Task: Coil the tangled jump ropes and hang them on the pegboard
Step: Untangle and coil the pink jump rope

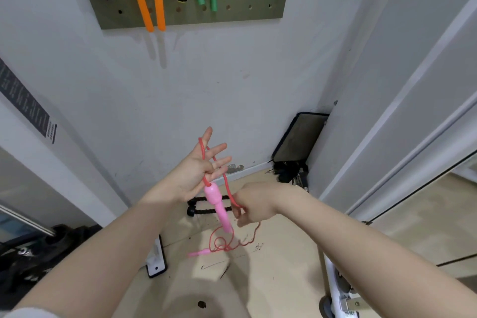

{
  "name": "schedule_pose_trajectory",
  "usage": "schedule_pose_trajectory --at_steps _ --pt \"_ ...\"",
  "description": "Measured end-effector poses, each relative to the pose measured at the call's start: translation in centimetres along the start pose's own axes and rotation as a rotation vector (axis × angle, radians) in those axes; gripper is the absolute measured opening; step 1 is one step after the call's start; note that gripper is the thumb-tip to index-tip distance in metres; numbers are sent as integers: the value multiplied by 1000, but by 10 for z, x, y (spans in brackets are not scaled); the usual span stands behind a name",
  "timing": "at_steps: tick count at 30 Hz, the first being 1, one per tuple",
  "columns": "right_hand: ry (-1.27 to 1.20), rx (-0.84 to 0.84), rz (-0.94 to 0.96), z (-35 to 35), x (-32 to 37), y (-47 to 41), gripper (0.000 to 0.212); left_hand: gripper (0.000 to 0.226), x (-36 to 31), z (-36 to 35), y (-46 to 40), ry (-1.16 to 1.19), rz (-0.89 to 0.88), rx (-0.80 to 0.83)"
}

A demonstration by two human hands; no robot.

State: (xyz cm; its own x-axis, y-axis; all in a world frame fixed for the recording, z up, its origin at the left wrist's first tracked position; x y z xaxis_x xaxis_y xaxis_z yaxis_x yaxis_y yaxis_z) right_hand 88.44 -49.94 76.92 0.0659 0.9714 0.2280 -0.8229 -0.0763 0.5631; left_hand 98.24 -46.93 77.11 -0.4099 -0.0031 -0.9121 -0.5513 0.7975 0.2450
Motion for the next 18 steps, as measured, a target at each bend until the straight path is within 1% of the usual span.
schedule_pose_trajectory --at_steps 1,3,4,5,6,7,8,9,10,11,12,13,14,15,16,18 --pt "46 -19 31 9 8 7 15 83 8 -5 0 -36 14 -25" --pt "96 -145 81 37 16 22 23 64 20 -13 4 -177 49 -60" --pt "67 -249 94 53 14 28 22 56 25 -20 9 -272 78 -30" --pt "-10 -368 93 69 5 33 20 42 28 -27 15 -329 108 21" --pt "-133 -478 89 83 -8 39 18 38 30 -35 20 -322 131 77" --pt "-277 -558 87 93 -23 43 19 52 32 -40 24 -271 153 122" --pt "-424 -596 91 96 -36 45 23 69 33 -46 28 -190 184 176" --pt "-567 -619 110 95 -46 45 26 79 29 -56 32 -105 209 257" --pt "-712 -633 132 92 -53 44 28 81 22 -68 38 -22 218 364" --pt "-857 -634 151 86 -58 42 29 74 13 -79 46 72 199 486" --pt "-981 -616 151 76 -61 38 32 63 4 -86 53 150 157 571" --pt "-1068 -567 139 64 -63 32 36 52 -6 -87 57 203 88 595" --pt "-1105 -484 124 48 -62 25 39 48 -13 -83 59 225 17 543" --pt "-1101 -388 100 32 -59 20 40 50 -16 -74 58 240 -42 463" --pt "-1054 -290 69 16 -56 17 40 56 -18 -67 59 249 -85 380" --pt "-872 -131 8 -7 -48 19 31 75 -16 -56 61 290 -124 278"
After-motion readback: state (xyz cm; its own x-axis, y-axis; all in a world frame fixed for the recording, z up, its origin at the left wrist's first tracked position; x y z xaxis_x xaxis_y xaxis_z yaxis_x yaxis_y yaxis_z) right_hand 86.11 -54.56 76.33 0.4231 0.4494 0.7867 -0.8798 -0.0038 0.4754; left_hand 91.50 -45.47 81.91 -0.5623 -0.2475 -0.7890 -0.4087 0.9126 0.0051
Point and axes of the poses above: each hand's wrist, its own y-axis away from the middle knuckle, its own z-axis out of the back of the hand, x = y × z, the point moved 8 cm from there along -y, towards the middle knuckle, and after that the axes turned 2 degrees about -z, right-handed, at the moved point
